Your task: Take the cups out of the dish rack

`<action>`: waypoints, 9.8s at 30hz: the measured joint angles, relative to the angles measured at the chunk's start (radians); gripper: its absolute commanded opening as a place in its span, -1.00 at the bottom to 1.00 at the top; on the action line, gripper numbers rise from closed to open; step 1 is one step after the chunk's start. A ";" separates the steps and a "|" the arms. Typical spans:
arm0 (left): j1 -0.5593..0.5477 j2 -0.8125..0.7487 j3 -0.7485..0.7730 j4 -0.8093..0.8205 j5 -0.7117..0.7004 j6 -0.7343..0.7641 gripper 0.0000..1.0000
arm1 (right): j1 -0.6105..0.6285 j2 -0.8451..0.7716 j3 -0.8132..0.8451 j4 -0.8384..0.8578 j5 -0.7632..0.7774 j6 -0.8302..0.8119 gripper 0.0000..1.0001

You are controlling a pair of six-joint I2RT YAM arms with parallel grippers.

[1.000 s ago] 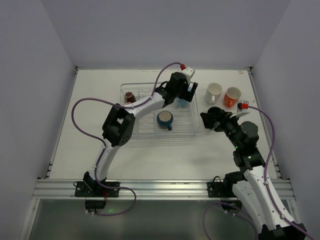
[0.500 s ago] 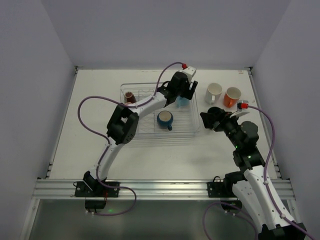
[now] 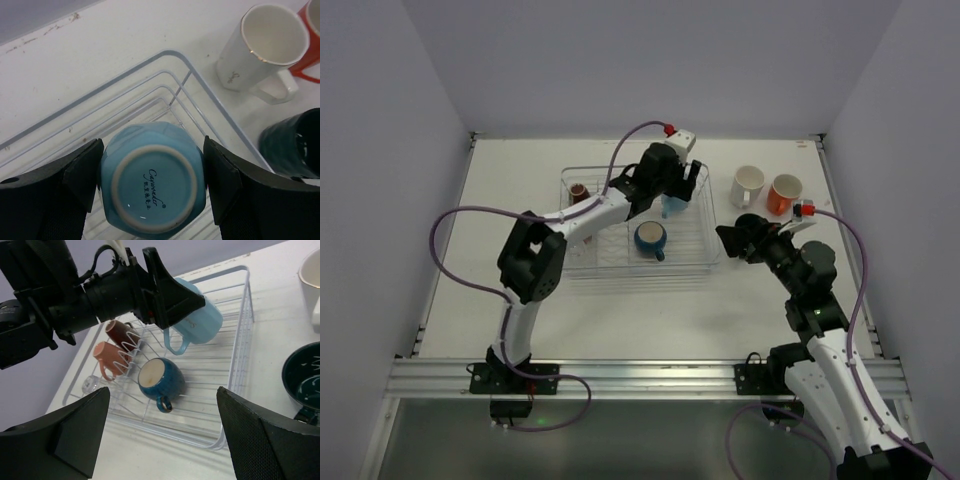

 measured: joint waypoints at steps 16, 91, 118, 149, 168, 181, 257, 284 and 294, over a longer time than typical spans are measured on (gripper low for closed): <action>0.047 -0.148 -0.055 0.078 0.111 -0.121 -0.87 | 0.000 0.115 -0.006 0.126 -0.075 0.128 0.79; -0.034 -1.406 -0.816 -0.246 0.101 -0.220 1.00 | -0.060 0.249 0.361 -0.433 0.383 -0.120 -1.00; -0.010 -1.507 -0.952 -0.324 0.125 -0.083 1.00 | -0.350 0.912 0.492 -0.447 0.327 -0.185 -0.85; -0.026 -0.987 -0.781 -0.216 0.118 -0.209 1.00 | -0.286 0.085 0.092 -0.164 0.103 0.005 0.92; -0.061 -0.346 -0.489 -0.110 -0.111 -0.195 1.00 | -0.236 -0.093 -0.058 -0.039 -0.100 0.050 0.90; -0.065 -0.249 -0.484 -0.060 -0.154 -0.190 0.95 | -0.231 -0.054 -0.068 -0.008 -0.148 0.052 0.91; -0.043 -0.778 -0.928 0.869 0.488 -0.867 1.00 | 0.217 0.381 0.000 0.991 -0.462 0.612 -1.00; -0.047 -1.113 -0.800 0.008 0.141 -0.290 1.00 | 0.214 -0.140 0.027 -0.286 -0.002 0.154 -1.00; -0.047 -1.267 -0.717 -0.347 -0.137 -0.120 1.00 | 0.211 0.019 0.010 -0.510 0.269 0.121 -1.00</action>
